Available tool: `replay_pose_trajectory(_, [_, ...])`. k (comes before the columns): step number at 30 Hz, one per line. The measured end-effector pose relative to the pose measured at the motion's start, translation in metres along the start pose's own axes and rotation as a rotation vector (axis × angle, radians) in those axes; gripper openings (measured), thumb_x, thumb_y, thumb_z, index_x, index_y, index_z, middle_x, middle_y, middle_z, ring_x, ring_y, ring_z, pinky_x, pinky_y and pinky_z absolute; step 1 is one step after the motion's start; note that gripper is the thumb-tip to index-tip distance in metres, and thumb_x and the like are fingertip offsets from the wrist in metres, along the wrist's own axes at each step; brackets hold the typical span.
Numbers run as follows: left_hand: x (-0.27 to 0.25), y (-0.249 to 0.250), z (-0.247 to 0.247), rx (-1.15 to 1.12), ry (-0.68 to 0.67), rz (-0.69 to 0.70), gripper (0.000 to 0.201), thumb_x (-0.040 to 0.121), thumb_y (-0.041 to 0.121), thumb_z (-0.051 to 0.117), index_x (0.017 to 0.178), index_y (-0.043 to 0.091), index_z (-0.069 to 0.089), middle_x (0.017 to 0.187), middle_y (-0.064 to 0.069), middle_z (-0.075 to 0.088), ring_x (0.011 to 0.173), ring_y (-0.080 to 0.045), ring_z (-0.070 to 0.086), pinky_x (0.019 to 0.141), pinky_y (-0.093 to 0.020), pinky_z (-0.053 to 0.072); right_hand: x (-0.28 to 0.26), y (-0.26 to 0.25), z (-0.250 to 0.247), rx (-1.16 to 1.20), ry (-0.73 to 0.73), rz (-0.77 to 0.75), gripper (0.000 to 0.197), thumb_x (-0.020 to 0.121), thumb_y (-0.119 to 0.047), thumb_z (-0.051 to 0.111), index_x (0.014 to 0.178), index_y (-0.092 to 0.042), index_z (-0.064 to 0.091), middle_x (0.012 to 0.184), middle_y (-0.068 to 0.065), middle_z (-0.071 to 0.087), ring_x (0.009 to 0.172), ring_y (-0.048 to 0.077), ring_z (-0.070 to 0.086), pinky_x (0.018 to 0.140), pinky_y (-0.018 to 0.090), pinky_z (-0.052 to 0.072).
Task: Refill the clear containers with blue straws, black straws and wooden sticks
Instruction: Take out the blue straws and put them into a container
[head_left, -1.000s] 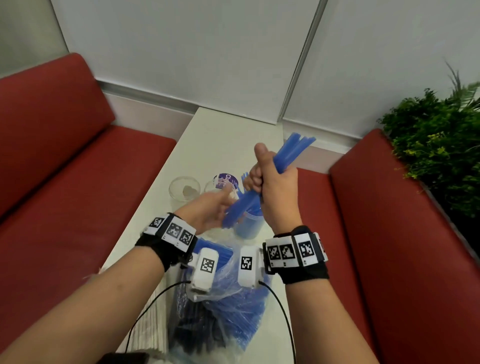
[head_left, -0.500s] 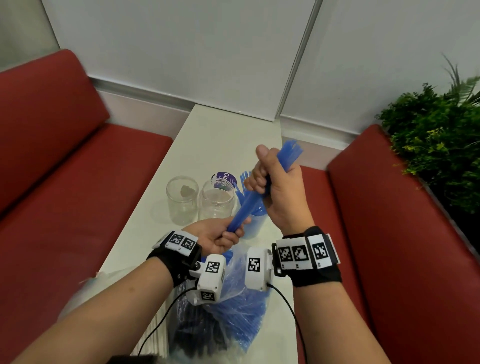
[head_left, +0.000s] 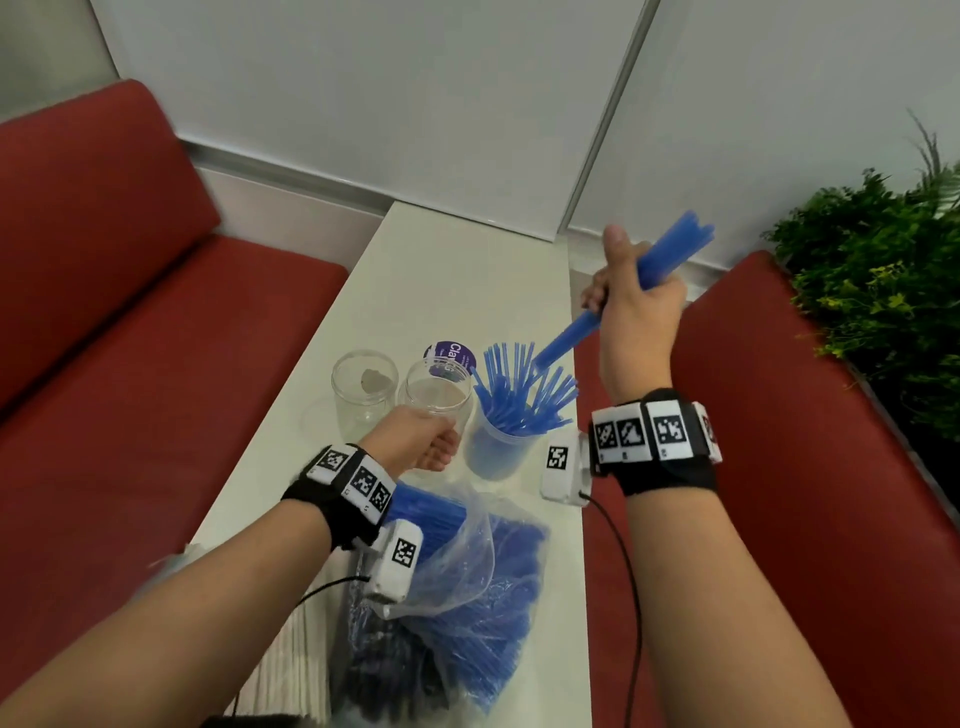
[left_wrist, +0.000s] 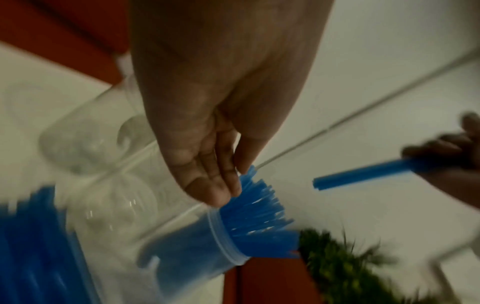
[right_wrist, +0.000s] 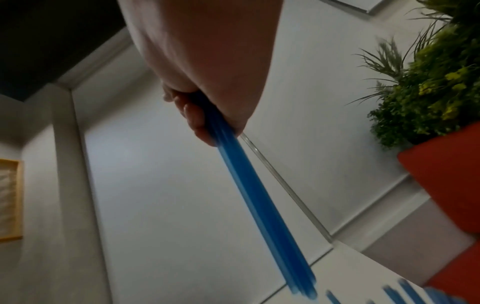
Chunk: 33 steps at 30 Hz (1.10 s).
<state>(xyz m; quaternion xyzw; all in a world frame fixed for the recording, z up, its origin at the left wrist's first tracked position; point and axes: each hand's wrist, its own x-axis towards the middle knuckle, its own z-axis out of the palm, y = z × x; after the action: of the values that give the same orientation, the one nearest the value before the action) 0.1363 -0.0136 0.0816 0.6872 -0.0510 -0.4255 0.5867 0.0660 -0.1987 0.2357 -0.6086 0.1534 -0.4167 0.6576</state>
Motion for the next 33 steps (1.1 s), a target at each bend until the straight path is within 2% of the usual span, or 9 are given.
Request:
replay_pose_trajectory(5, [0.001, -0.018, 0.0, 0.913, -0.078, 0.151, 0.019, 0.088, 0.015, 0.066, 0.095, 0.0, 0.075, 0.094, -0.011, 0.074, 0.086, -0.02, 0.067, 0.083, -0.03, 0.052, 0.009, 0.048, -0.004, -0.143, 0.07, 0.046, 0.042, 0.096, -0.034, 0.07, 0.066, -0.02, 0.044, 0.053, -0.003, 0.043, 0.051, 0.012, 0.039, 0.053, 0.028, 0.038])
replay_pose_trajectory(11, [0.0, -0.056, 0.018, 1.497, -0.216, 0.157, 0.04, 0.088, 0.036, 0.064, 0.11, 0.003, 0.064, 0.113, -0.014, 0.064, 0.105, -0.031, 0.06, 0.09, -0.039, 0.05, -0.004, 0.124, -0.014, -0.283, 0.065, 0.212, 0.041, 0.094, -0.038, 0.071, 0.066, -0.014, 0.054, 0.057, -0.001, 0.055, 0.055, 0.012, 0.051, 0.06, 0.019, 0.048])
replay_pose_trajectory(14, [-0.001, -0.067, 0.023, 1.704, -0.192, 0.171, 0.035, 0.093, 0.032, 0.058, 0.122, 0.012, 0.059, 0.123, -0.008, 0.057, 0.114, -0.029, 0.055, 0.092, -0.039, 0.045, -0.009, 0.142, -0.021, -0.303, 0.046, 0.273, 0.028, 0.094, -0.032, 0.073, 0.076, -0.012, 0.064, 0.068, 0.001, 0.065, 0.063, 0.011, 0.061, 0.068, 0.022, 0.053])
replay_pose_trajectory(18, [-0.001, -0.065, 0.028, 1.833, -0.19, 0.208, 0.025, 0.099, 0.018, 0.048, 0.122, 0.014, 0.058, 0.125, -0.006, 0.059, 0.116, -0.026, 0.057, 0.097, -0.039, 0.041, -0.005, 0.138, -0.025, -0.205, 0.072, 0.187, 0.021, 0.095, -0.017, 0.071, 0.099, 0.003, 0.063, 0.073, 0.007, 0.063, 0.068, 0.015, 0.062, 0.069, 0.024, 0.055])
replay_pose_trajectory(22, [-0.003, -0.058, 0.033, 1.882, -0.177, 0.192, 0.024, 0.1, 0.016, 0.045, 0.12, 0.015, 0.059, 0.124, -0.003, 0.061, 0.116, -0.024, 0.057, 0.099, -0.038, 0.038, 0.0, 0.134, -0.025, -0.223, 0.129, 0.114, 0.008, 0.095, -0.018, 0.067, 0.098, -0.012, 0.063, 0.068, -0.003, 0.069, 0.073, 0.02, 0.069, 0.081, 0.034, 0.06])
replay_pose_trajectory(25, [-0.006, -0.052, 0.037, 1.889, -0.179, 0.169, 0.023, 0.099, 0.015, 0.046, 0.118, 0.015, 0.059, 0.124, -0.002, 0.061, 0.116, -0.023, 0.058, 0.098, -0.037, 0.037, -0.007, 0.143, -0.029, -0.335, 0.074, 0.192, 0.009, 0.098, -0.021, 0.065, 0.098, -0.012, 0.067, 0.086, 0.005, 0.075, 0.087, 0.021, 0.072, 0.088, 0.034, 0.057])
replay_pose_trajectory(28, [-0.011, -0.049, 0.037, 1.898, -0.138, 0.154, 0.025, 0.099, 0.014, 0.045, 0.12, 0.014, 0.058, 0.124, -0.003, 0.061, 0.115, -0.024, 0.059, 0.097, -0.038, 0.038, -0.014, 0.153, -0.037, -0.489, -0.036, 0.306, 0.008, 0.096, -0.016, 0.068, 0.092, -0.011, 0.072, 0.09, 0.005, 0.073, 0.084, 0.017, 0.066, 0.086, 0.04, 0.055])
replay_pose_trajectory(30, [-0.014, -0.048, 0.036, 1.881, -0.112, 0.138, 0.027, 0.099, 0.013, 0.044, 0.123, 0.014, 0.057, 0.126, -0.003, 0.061, 0.117, -0.025, 0.057, 0.098, -0.038, 0.038, -0.015, 0.148, -0.037, -0.477, -0.084, 0.319, 0.008, 0.091, -0.011, 0.071, 0.1, -0.012, 0.071, 0.097, 0.006, 0.074, 0.09, 0.019, 0.068, 0.089, 0.04, 0.055])
replay_pose_trajectory(33, [-0.018, -0.048, 0.035, 1.855, -0.085, 0.122, 0.028, 0.101, 0.015, 0.041, 0.124, 0.014, 0.057, 0.128, -0.004, 0.059, 0.119, -0.024, 0.055, 0.098, -0.036, 0.039, -0.012, 0.136, -0.032, -0.416, -0.044, 0.18, 0.021, 0.091, -0.016, 0.073, 0.111, -0.021, 0.066, 0.106, 0.004, 0.072, 0.102, 0.017, 0.068, 0.092, 0.032, 0.053])
